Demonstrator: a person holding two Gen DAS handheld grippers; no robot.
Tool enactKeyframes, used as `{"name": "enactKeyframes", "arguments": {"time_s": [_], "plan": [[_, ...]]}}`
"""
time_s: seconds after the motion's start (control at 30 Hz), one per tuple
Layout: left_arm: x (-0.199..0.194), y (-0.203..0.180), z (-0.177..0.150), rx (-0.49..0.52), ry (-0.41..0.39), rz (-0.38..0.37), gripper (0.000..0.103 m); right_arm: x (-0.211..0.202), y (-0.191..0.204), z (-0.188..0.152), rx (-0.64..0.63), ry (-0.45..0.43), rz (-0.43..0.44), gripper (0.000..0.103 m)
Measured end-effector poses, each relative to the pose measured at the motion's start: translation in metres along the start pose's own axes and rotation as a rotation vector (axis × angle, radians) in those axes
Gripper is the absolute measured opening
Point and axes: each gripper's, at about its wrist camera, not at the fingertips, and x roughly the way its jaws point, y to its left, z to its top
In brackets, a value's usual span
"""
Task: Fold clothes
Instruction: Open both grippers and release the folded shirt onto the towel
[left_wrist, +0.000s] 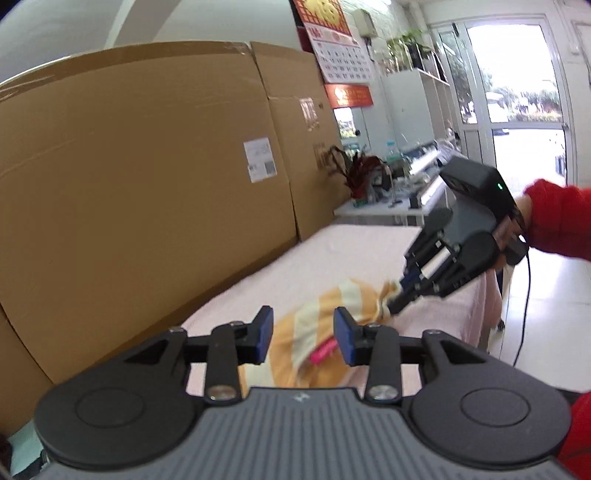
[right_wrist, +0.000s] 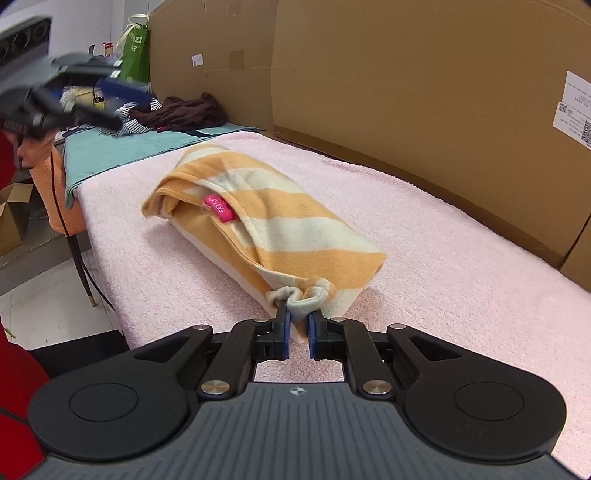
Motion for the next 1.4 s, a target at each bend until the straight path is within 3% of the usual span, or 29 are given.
{"name": "enactKeyframes", "arguments": {"time_s": [0.1,0.13,0.23,0.37,0.47,0.5,0.6,0.77,0.83,0.93,1.1,1.2,1.4], "plan": [[0.042,0.016,-0.006,-0.138,0.03,0.053,0.04,0.0,0.003,-0.001,-0.004,0.002,-0.01,0.01],[0.055,0.022,-0.012,-0.19,0.048,0.056,0.034,-0.001,0.005,-0.002,-0.006,0.001,-0.015,0.01],[0.082,0.028,-0.042,-0.318,0.084,0.027,0.033,-0.003,0.006,-0.005,0.002,-0.013,-0.027,0.01],[0.081,0.015,-0.067,-0.297,0.051,0.043,0.035,-0.002,0.003,-0.011,0.029,-0.036,-0.029,0.011],[0.078,0.008,-0.075,-0.275,0.032,0.051,0.035,-0.001,0.0,-0.014,0.072,-0.05,-0.006,0.027],[0.078,0.008,-0.075,-0.272,0.029,0.047,0.036,-0.003,0.0,-0.016,0.086,-0.045,0.006,0.04],[0.078,0.009,-0.077,-0.264,0.022,0.036,0.037,-0.019,0.002,-0.018,0.103,-0.076,0.021,0.043],[0.077,0.01,-0.079,-0.249,0.009,0.018,0.04,-0.076,-0.007,-0.009,0.368,-0.534,0.152,0.044],[0.077,0.01,-0.079,-0.244,0.004,0.011,0.041,-0.068,-0.005,0.004,0.434,-0.609,0.077,0.044],[0.076,0.011,-0.081,-0.235,-0.003,0.0,0.042,-0.024,0.014,0.032,0.388,-0.527,-0.164,0.039],[0.072,0.003,-0.082,-0.163,0.005,0.009,0.044,0.054,0.034,0.049,0.35,-0.308,-0.319,0.036],[0.071,0.003,-0.082,-0.139,0.011,-0.009,0.044,0.07,0.021,0.028,0.412,-0.229,-0.312,0.033],[0.068,0.008,-0.082,-0.133,0.011,-0.045,0.046,0.062,0.019,0.018,0.427,-0.276,-0.289,0.033]]}}
